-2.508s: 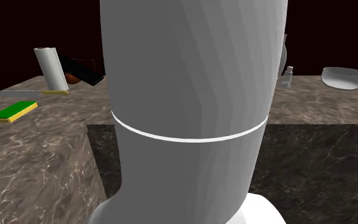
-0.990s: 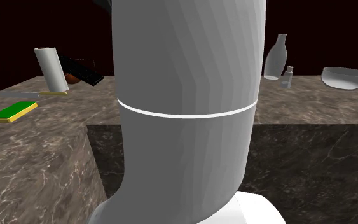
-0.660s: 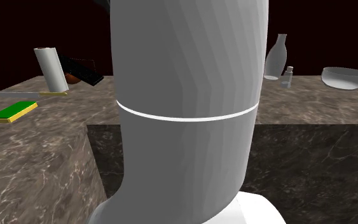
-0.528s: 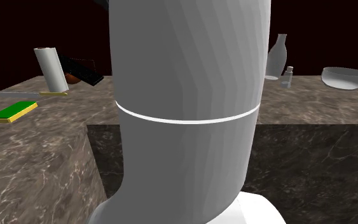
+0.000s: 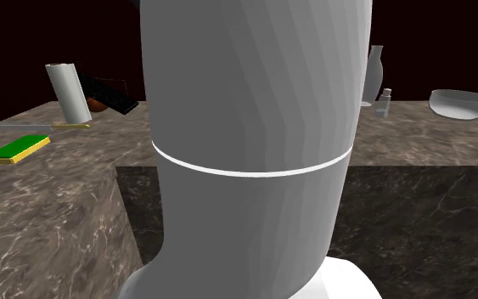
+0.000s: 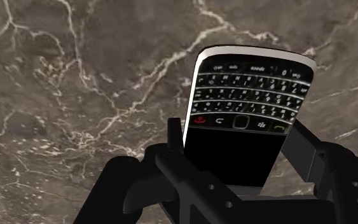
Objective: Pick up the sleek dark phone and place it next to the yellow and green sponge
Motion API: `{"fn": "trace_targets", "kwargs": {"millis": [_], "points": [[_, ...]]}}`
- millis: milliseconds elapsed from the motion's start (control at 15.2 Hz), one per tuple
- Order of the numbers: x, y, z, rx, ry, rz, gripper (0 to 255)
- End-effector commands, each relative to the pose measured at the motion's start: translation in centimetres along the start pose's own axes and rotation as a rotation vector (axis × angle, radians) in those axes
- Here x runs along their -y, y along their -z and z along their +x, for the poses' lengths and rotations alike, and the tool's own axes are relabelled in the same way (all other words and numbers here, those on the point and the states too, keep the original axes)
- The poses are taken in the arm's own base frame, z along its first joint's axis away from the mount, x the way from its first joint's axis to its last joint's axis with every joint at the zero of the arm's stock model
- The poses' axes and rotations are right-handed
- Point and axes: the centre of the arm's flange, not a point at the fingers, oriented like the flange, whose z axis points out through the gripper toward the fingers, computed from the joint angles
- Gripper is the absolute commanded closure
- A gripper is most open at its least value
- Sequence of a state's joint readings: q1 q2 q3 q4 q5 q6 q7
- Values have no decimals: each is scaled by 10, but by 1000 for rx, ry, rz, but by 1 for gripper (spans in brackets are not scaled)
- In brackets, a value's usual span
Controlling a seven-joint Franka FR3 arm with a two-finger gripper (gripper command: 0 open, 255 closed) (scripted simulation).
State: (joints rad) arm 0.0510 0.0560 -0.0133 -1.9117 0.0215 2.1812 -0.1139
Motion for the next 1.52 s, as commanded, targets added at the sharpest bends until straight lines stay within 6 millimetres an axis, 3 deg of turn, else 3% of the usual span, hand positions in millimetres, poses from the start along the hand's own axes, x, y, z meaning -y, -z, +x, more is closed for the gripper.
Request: {"fn": "trace_targets", "kwargs": {"millis": [0, 264, 1452], "points": [[1, 11, 2, 0, 0, 0, 255], [1, 27, 6, 0, 0, 0, 255], [230, 42, -56, 0, 0, 0, 255]]}}
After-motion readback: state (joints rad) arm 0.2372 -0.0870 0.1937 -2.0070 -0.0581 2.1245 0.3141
